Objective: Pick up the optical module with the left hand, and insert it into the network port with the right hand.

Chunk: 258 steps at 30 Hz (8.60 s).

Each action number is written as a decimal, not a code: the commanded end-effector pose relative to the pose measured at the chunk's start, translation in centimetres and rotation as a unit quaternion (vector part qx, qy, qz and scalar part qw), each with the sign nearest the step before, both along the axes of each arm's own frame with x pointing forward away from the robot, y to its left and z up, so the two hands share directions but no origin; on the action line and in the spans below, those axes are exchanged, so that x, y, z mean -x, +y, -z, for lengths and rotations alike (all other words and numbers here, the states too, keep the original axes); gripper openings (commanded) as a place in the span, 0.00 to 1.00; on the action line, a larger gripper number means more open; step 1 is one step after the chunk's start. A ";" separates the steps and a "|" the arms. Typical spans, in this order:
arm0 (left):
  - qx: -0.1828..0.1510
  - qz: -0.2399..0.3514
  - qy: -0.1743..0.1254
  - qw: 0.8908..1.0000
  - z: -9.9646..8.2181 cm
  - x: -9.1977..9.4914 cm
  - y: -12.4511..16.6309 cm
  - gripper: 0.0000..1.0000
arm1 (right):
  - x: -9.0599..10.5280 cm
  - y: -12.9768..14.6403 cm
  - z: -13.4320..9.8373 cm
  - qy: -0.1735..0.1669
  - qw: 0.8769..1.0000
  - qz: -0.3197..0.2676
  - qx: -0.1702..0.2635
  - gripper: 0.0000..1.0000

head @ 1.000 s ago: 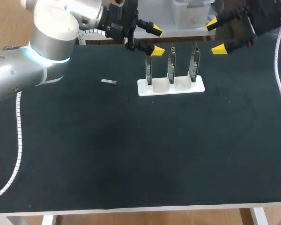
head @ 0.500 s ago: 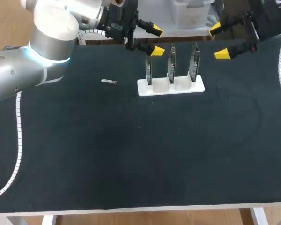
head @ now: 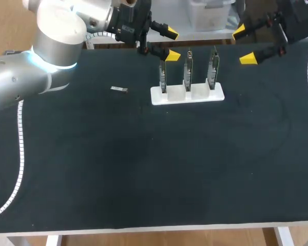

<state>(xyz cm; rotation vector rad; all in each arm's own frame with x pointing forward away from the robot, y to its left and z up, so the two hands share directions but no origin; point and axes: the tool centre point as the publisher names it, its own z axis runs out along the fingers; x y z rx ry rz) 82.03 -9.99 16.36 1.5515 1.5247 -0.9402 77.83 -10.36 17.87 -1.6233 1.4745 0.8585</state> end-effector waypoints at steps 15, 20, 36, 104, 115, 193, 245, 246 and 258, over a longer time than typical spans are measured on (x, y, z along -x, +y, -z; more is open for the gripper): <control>-0.002 0.002 0.001 1.000 0.0 -0.2 -0.1 1.00 | -0.5 0.4 0.4 0.012 1.000 -0.027 0.003 1.00; -0.002 0.002 0.001 1.000 0.0 -0.2 -0.1 1.00 | -0.5 0.4 0.4 0.012 1.000 -0.027 0.003 1.00; -0.041 -0.005 0.005 0.999 -0.2 0.0 2.7 1.00 | -0.5 0.4 0.4 0.012 1.000 -0.027 0.003 1.00; -0.193 -0.055 0.037 0.979 1.6 6.3 13.5 1.00 | -0.5 0.4 0.4 0.012 1.000 -0.027 0.003 1.00; -0.178 -0.053 0.030 0.982 1.2 6.3 13.3 1.00 | -0.5 0.4 0.4 0.012 1.000 -0.027 0.003 1.00; -0.308 -0.043 -0.009 0.950 6.5 3.2 18.5 1.00 | -0.5 0.4 0.4 0.012 1.000 -0.027 0.003 1.00; -0.321 -0.002 -0.050 0.946 11.1 -2.0 20.2 1.00 | -0.5 0.4 0.4 0.012 1.000 -0.027 0.003 1.00; -0.310 0.007 -0.049 0.950 11.2 -1.9 20.0 1.00 | -0.5 0.4 0.4 0.012 1.000 -0.027 0.003 1.00; -0.314 0.011 -0.043 0.948 11.0 -1.6 19.6 1.00 | -0.5 0.4 0.4 0.012 1.000 -0.027 0.003 1.00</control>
